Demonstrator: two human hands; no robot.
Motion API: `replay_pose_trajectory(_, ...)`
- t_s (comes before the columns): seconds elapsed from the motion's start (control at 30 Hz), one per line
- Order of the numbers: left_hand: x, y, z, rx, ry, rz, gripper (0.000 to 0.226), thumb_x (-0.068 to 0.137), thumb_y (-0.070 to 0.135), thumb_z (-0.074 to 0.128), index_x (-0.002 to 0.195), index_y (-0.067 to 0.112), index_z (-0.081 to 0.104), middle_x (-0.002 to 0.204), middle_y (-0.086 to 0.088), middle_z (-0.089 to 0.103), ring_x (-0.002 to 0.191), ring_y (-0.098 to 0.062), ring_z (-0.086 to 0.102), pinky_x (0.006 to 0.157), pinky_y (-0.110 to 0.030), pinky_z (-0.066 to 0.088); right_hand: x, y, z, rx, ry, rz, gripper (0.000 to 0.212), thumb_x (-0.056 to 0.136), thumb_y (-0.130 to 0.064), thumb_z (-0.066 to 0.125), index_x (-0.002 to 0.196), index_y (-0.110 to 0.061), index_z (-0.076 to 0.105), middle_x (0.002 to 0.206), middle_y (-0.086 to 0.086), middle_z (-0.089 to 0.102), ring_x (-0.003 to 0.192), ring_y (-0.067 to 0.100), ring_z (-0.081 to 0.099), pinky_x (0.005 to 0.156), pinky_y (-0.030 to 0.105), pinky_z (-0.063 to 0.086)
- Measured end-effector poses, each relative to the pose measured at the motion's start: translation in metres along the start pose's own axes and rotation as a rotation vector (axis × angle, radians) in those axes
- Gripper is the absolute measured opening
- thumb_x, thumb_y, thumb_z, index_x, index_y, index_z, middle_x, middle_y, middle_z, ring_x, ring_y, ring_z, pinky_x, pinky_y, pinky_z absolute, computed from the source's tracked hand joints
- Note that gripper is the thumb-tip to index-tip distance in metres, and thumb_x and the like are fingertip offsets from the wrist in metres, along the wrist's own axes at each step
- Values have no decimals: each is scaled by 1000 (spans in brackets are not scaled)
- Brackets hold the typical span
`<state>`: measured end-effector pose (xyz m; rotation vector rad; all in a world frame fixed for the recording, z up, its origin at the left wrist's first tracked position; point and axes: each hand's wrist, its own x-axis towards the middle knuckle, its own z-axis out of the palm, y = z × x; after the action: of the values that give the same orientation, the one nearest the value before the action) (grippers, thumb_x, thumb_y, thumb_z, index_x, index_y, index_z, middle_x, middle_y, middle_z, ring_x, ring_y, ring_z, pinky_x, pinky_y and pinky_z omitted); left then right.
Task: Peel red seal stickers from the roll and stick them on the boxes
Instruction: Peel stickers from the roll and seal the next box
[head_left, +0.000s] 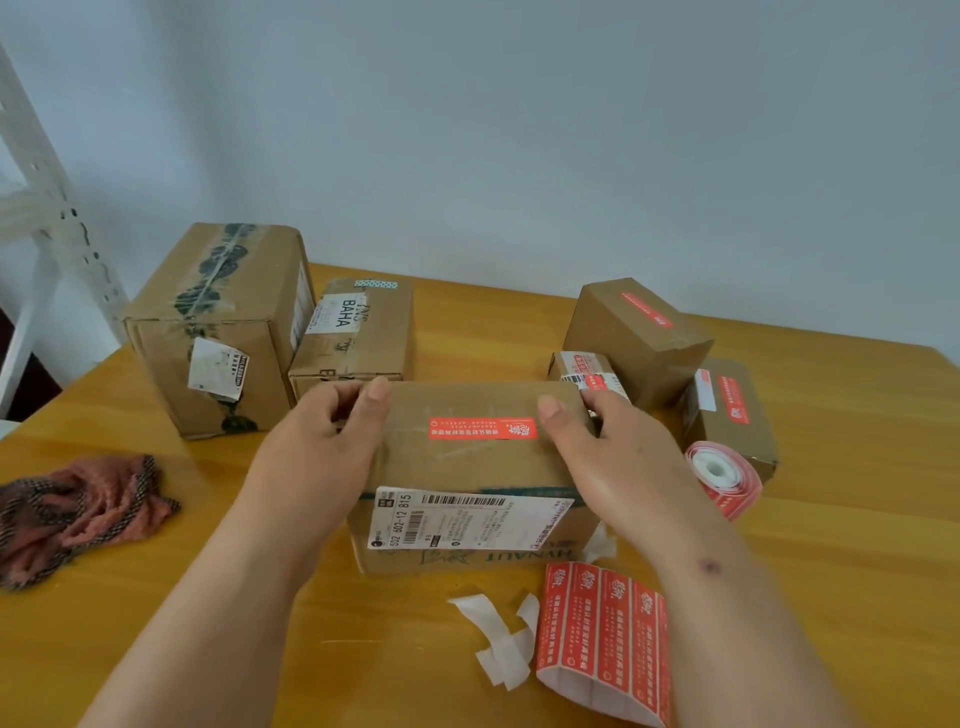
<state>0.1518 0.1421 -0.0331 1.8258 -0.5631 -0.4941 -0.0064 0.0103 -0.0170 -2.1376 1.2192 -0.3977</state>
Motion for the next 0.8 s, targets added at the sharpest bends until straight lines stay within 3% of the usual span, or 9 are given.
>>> replay_pose_trajectory(0.07,-3,4,-3,-87,42,33,46,83,64,46,107,28,61,96,4,69,91,-19,65,77,-44,56,-2,-1,-2,83,33,-18,52,90,-64,37,128,-29,45,105,-14,53,97,9,52,79,32,46)
replay_pose_trajectory(0.17,-4,11,-10,-300,188,50,35,95,49,47,88,20,65,91,1,70,87,-16,65,74,-38,55,-7,-3,-13,361,115,19,45,88,-65,40,107,-26,52,94,-14,55,88,5,53,68,29,42)
replay_pose_trajectory(0.27,-4,14,-14,-579,198,23,29,96,34,56,73,17,59,69,4,65,66,-9,64,60,-27,52,-11,-1,-20,547,164,55,44,87,-68,40,101,-29,55,98,-6,62,95,13,59,81,40,49)
replay_pose_trajectory(0.33,-5,12,-15,-557,170,-10,18,94,30,59,81,19,61,65,3,58,54,-6,56,52,-22,49,-14,0,-22,604,199,81,41,88,-65,43,101,-30,57,99,-3,65,98,17,61,85,44,50)
replay_pose_trajectory(0.47,-11,4,-8,-528,112,-59,21,96,31,56,98,16,70,70,-3,49,52,-8,42,61,-26,43,-24,-2,-20,527,201,77,39,94,-57,42,96,-23,61,93,5,63,93,18,60,67,34,44)
replay_pose_trajectory(0.57,-17,7,-5,-532,114,-27,22,96,33,56,91,16,69,65,-2,45,57,-11,37,65,-28,39,-28,0,-13,441,183,47,42,94,-52,43,92,-13,58,94,8,63,92,20,60,78,41,49)
replay_pose_trajectory(0.7,-17,5,-7,-493,187,-7,29,92,46,57,86,19,65,72,2,50,61,-11,41,70,-33,41,-31,8,-6,468,123,64,38,93,-51,45,90,-16,57,93,4,63,90,17,60,78,37,47)
replay_pose_trajectory(0.8,-22,1,-2,-354,248,-28,27,93,45,57,89,18,60,78,4,53,68,-14,44,73,-34,44,-31,16,-3,327,21,22,33,95,-53,41,106,-27,59,104,-12,60,92,3,54,73,26,42)
